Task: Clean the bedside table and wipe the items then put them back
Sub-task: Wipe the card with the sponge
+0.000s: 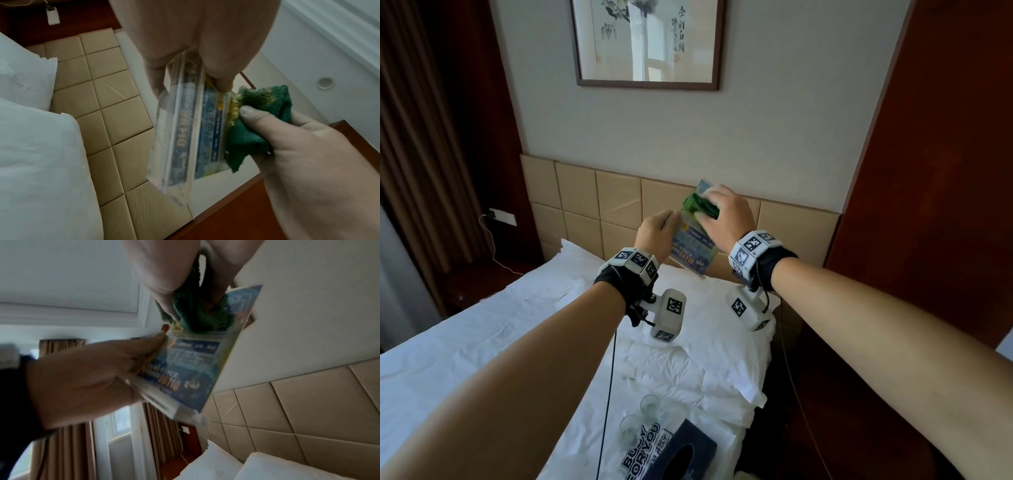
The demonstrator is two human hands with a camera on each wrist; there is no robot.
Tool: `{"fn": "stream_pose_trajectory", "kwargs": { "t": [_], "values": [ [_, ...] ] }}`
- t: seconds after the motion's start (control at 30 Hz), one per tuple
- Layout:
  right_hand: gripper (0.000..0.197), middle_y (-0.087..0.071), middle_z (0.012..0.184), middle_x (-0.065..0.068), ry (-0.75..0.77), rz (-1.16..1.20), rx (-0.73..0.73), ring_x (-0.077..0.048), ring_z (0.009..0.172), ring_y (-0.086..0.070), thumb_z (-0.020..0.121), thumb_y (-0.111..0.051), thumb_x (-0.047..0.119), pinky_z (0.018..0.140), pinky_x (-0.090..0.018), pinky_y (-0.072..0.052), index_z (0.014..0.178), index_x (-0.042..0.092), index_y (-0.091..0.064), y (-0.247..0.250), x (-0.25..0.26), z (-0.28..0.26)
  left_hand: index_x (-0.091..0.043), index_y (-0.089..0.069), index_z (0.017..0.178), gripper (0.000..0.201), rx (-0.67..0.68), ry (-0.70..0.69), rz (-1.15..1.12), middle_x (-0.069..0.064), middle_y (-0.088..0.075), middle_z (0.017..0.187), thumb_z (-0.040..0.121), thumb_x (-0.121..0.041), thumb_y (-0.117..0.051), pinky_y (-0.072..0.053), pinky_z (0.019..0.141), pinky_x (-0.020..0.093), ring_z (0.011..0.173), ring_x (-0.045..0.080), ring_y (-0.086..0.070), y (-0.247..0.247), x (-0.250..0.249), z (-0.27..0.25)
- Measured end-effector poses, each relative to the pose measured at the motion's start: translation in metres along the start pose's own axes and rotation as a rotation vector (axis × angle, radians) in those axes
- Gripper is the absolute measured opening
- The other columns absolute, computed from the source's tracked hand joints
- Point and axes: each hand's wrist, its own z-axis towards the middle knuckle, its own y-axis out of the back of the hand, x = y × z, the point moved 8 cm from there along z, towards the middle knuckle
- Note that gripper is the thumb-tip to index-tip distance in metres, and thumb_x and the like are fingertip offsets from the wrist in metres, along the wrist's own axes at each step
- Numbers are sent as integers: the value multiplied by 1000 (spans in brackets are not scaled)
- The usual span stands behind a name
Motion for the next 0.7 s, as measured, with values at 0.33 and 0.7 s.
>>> {"fn": "stream_pose_trajectory", "kwargs": {
  "t": [0.33,0.7],
  "values": [
    [20,-70,96,-3,202,12,305,-21,84,-64,69,-80,17,74,-39,-55,88,13,-77,-31,2,-29,-15,-59,77,32,-42,-22,-22,5,-64,77,103,-23,-43,-54,65,34,72,24,-63,17,-4,4],
    [26,-67,107,-7,275,-35,206,-30,98,-59,81,-71,11,83,-38,-50,106,7,-72,-21,21,-28,-22,-54,70,34,7,5,-85,-2,-53,66,103,-19,-44,-41,58,26,59,12,-48,4,-20,-3]
  ]
}}
